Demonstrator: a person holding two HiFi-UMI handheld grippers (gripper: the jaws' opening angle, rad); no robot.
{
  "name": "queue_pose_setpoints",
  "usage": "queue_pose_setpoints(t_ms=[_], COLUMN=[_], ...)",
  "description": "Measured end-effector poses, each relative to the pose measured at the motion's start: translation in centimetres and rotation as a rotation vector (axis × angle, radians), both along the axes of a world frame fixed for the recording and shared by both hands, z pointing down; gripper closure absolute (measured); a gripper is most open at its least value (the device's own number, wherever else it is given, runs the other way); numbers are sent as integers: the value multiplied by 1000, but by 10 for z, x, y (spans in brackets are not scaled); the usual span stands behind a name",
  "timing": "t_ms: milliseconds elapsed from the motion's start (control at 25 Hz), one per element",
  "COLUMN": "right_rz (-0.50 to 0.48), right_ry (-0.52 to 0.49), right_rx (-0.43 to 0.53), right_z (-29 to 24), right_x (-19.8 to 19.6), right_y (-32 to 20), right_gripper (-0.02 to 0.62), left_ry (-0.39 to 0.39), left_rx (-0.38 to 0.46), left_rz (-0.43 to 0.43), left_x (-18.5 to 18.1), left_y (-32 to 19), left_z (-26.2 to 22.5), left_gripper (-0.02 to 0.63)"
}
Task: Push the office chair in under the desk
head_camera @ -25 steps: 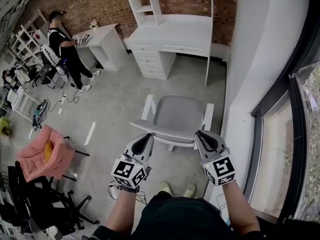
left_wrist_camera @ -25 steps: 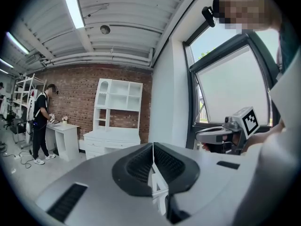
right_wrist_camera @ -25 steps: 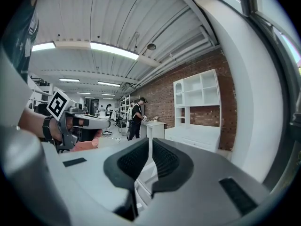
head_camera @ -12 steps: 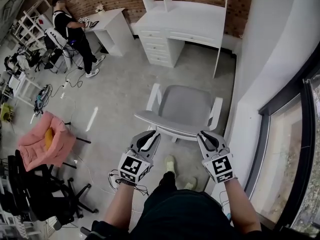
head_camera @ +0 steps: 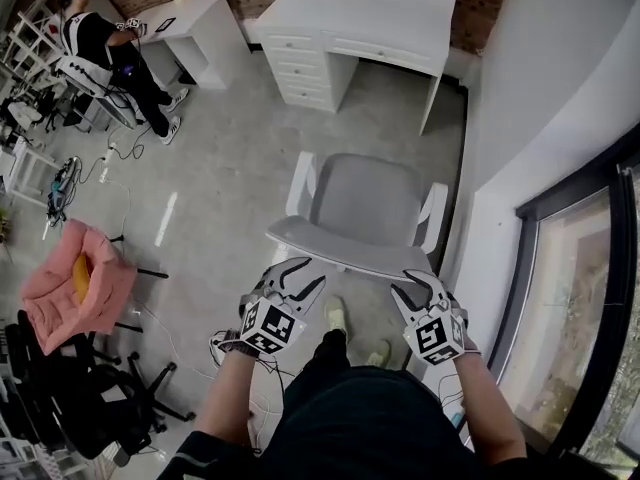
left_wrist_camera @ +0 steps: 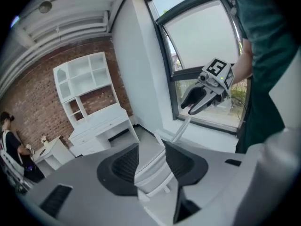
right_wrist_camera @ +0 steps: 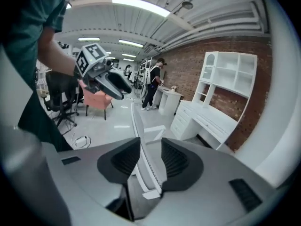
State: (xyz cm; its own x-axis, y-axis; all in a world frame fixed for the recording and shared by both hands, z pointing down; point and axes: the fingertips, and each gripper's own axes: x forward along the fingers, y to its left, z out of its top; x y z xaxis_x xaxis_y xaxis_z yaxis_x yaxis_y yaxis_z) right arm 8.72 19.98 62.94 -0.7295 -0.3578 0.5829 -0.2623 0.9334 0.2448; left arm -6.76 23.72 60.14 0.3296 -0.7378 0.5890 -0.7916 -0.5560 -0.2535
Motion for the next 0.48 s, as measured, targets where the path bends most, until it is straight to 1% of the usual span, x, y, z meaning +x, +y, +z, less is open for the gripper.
queue_pose_setpoints(t_ms=[160, 280, 360, 480], right_rz=[-72, -79, -75, -73], right_ry=[160, 232, 266, 322], right_rx=[51, 105, 133, 149], right_z=[38, 58, 71, 93], right_x=[-1, -4, -6, -7], right_y=[-1, -7, -10, -11], right_gripper=[450, 445, 442, 419], left_ry=[-152, -264, -307, -338], left_rx=[-52, -85, -90, -93], left_rz=[138, 229, 268, 313], left_x=[-12, -27, -36, -42], left_y=[-7, -12, -17, -28], left_z=[34, 59, 69, 84], left_gripper=[410, 403, 392, 382])
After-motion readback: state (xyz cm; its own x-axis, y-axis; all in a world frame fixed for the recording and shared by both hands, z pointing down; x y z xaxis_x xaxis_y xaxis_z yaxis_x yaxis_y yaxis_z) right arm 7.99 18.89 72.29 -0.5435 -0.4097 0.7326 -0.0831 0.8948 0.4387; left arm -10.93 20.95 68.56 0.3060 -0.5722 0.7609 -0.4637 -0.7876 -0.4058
